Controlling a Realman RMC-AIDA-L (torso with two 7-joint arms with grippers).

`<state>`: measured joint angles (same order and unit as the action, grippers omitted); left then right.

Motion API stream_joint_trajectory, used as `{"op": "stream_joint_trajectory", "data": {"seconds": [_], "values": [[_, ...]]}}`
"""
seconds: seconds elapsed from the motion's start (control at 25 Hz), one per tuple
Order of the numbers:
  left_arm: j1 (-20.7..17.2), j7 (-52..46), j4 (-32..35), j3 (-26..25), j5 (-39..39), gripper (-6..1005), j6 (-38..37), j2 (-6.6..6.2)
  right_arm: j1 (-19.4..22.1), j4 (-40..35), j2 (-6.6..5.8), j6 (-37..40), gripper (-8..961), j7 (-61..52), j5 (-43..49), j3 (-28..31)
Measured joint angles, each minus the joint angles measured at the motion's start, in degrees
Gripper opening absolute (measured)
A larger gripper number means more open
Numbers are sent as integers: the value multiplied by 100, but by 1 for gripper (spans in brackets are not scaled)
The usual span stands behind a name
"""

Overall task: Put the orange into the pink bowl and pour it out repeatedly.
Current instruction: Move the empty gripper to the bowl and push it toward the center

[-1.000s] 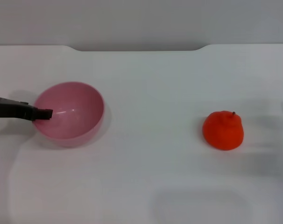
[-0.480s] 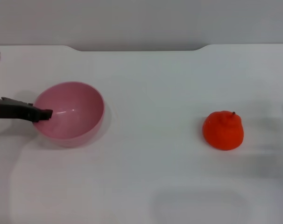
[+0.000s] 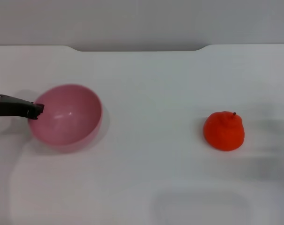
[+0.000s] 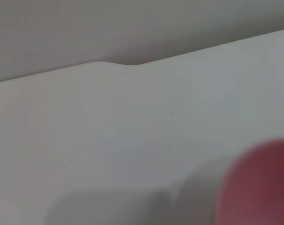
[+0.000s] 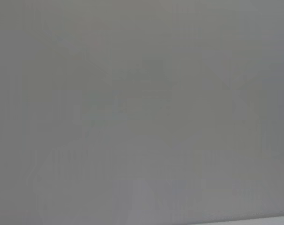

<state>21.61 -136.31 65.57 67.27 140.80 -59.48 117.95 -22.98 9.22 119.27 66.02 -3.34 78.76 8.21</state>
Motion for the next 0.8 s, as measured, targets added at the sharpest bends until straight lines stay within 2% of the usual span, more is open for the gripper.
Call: {"op": "stream_joint_trajectory", "data": {"seconds": [0.28, 0.48, 0.8], "values": [[-20, -3, 23, 5, -6, 79, -44, 0, 12, 1, 0, 10, 603, 0, -2, 6], [-28, -23, 27, -4, -48, 48, 1, 5, 11, 1, -3, 17, 602, 0, 1, 5], [-122, 22, 88, -22, -547, 47, 207, 4, -154, 193, -82, 158, 602, -18, 281, -61]]}}
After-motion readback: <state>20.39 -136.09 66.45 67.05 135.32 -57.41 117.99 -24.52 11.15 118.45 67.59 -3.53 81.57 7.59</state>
